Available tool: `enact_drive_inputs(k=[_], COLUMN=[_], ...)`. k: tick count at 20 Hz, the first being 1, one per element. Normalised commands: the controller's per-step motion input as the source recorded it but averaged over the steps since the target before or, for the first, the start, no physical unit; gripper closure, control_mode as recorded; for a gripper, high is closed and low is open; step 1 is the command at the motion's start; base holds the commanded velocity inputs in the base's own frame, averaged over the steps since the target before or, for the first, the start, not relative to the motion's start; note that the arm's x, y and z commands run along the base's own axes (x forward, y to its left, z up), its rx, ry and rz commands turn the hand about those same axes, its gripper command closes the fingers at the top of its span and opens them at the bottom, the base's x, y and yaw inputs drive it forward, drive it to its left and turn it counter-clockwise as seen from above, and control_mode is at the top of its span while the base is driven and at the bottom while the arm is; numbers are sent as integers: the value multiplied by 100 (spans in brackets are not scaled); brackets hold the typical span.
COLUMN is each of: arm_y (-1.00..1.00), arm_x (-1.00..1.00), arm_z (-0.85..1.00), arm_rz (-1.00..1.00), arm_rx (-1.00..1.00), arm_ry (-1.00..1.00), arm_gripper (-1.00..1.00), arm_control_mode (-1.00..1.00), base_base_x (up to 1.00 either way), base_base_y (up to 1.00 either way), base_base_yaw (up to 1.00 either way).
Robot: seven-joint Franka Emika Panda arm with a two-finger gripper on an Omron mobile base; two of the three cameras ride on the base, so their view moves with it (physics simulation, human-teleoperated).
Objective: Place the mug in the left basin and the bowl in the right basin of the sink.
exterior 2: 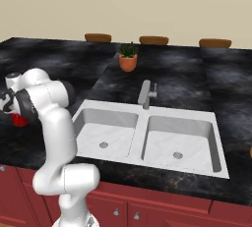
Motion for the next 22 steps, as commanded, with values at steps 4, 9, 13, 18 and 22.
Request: enact_drive_inputs(k=[4, 9, 13, 18, 22], arm_y=[-9, -49, -68, -79, -86], arm_x=[-5, -21, -20, -6, 0], arm_z=[60, 42, 18, 2, 0], arm_rz=[0, 0, -1, -7, -8], arm_rx=[0, 0, 1, 5, 10], arm_ry=[0, -1, 0, 0, 0], arm_gripper=[100, 100, 100, 100, 100], arm_control_mode=[-100, -100, -100, -100, -100], base_base_x=[0, 0, 0, 0, 0], base_base_y=[0, 0, 0, 0, 0], base_base_yaw=[0, 0, 0, 0, 0])
